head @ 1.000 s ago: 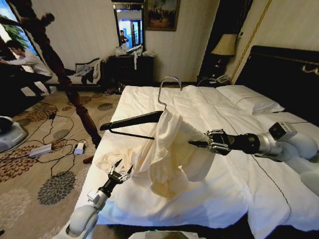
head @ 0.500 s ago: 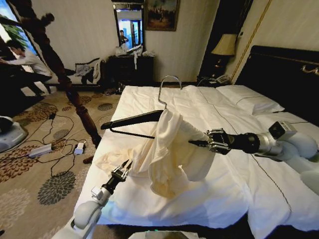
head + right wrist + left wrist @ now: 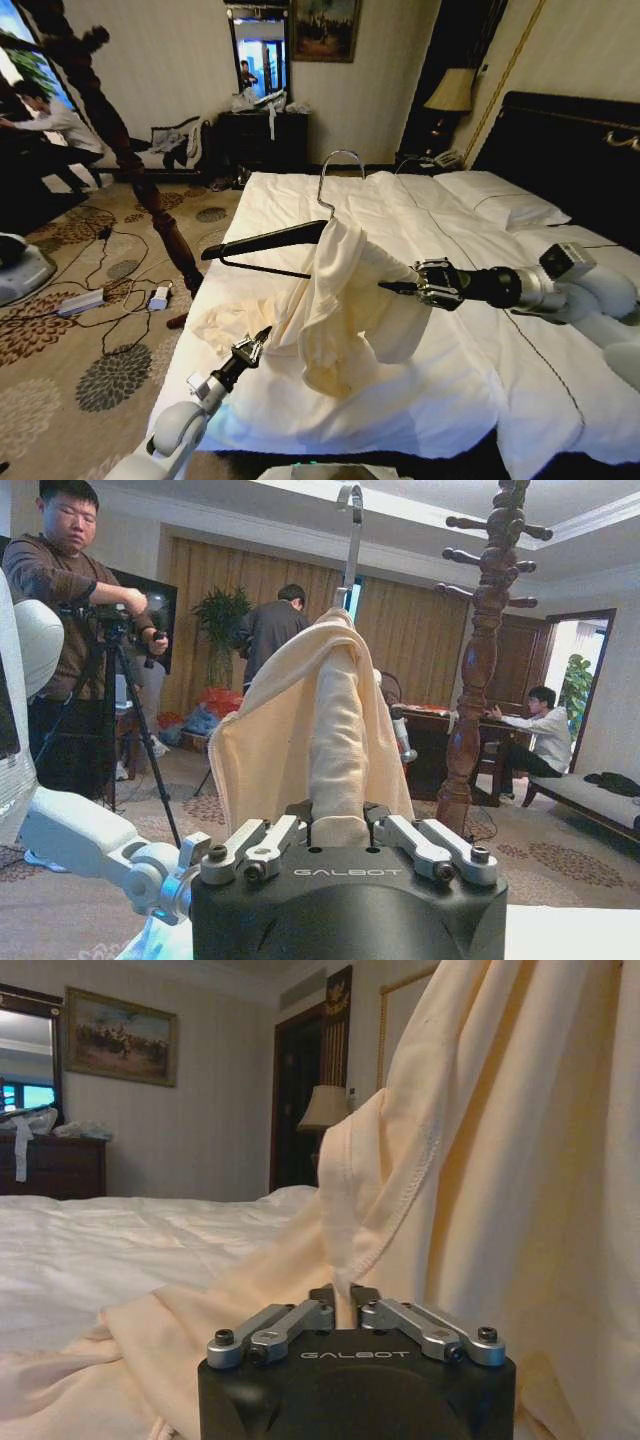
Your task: Pick up the clothes from the bed and hang them on the clothes hanger.
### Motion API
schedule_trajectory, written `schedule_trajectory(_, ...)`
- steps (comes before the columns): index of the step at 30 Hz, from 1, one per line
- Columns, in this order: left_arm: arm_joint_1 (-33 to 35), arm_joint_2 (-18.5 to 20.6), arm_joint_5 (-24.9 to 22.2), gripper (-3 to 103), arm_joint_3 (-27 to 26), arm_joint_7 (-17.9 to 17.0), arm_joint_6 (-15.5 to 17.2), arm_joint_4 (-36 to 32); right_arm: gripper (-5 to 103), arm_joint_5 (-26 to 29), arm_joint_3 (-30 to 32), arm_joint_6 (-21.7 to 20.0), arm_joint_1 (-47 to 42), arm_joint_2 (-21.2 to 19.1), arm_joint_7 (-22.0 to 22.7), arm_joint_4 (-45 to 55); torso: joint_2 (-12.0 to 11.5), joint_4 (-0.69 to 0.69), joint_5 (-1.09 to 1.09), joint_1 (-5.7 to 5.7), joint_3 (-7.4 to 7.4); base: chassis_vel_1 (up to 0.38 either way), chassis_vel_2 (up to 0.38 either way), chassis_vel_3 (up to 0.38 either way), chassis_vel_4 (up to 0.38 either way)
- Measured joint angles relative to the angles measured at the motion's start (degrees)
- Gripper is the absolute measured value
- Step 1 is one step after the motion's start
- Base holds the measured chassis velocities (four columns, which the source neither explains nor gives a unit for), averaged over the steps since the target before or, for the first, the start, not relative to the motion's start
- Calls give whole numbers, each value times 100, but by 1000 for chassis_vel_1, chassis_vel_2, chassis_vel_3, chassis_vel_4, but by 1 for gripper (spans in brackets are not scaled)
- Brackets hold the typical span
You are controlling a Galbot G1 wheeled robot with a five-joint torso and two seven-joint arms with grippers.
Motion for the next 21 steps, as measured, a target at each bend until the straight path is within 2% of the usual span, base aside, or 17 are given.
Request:
schedule_trajectory(1,7,17,-39,23,-12,44,-6,-5,22,0,-2,0,0,5,-1,0,0,0,0,0,0,0,0,0,0)
schedule_trajectory(4,11,39,-82,28,-24,103,-7,-9,22,0,-2,-1,2,5,-3,0,0,0,0,0,0,0,0,0,0)
schedule_trajectory(7,4,62,-137,44,-39,179,-10,0,22,13,5,-1,8,-1,-7,5,0,0,0,0,0,0,0,0,0)
schedule_trajectory(9,4,64,-141,44,-43,195,-11,7,22,17,9,-1,8,-1,-8,8,0,0,0,0,0,0,0,0,0)
schedule_trajectory(11,4,60,-145,57,-51,259,-15,38,22,25,22,-1,9,-1,-9,31,0,0,0,0,0,0,0,0,0)
schedule_trajectory(14,-5,47,-149,58,-50,321,-17,67,22,34,22,0,9,10,-9,55,0,0,0,0,0,0,0,0,0)
schedule_trajectory(16,-18,37,-167,47,-33,384,-18,94,22,34,23,-1,4,26,-9,73,0,0,0,0,0,0,0,0,0)
schedule_trajectory(18,-21,35,-171,47,-29,406,-18,102,22,34,23,-1,0,31,-10,79,0,0,0,0,0,0,0,0,0)
schedule_trajectory(19,-28,27,-174,40,-24,459,-18,130,22,34,22,-1,-10,38,-11,95,0,0,0,0,0,0,0,0,0)
schedule_trajectory(21,-31,21,-174,40,-20,482,-18,145,22,34,22,-1,-11,38,-11,103,0,0,0,0,0,0,0,0,0)
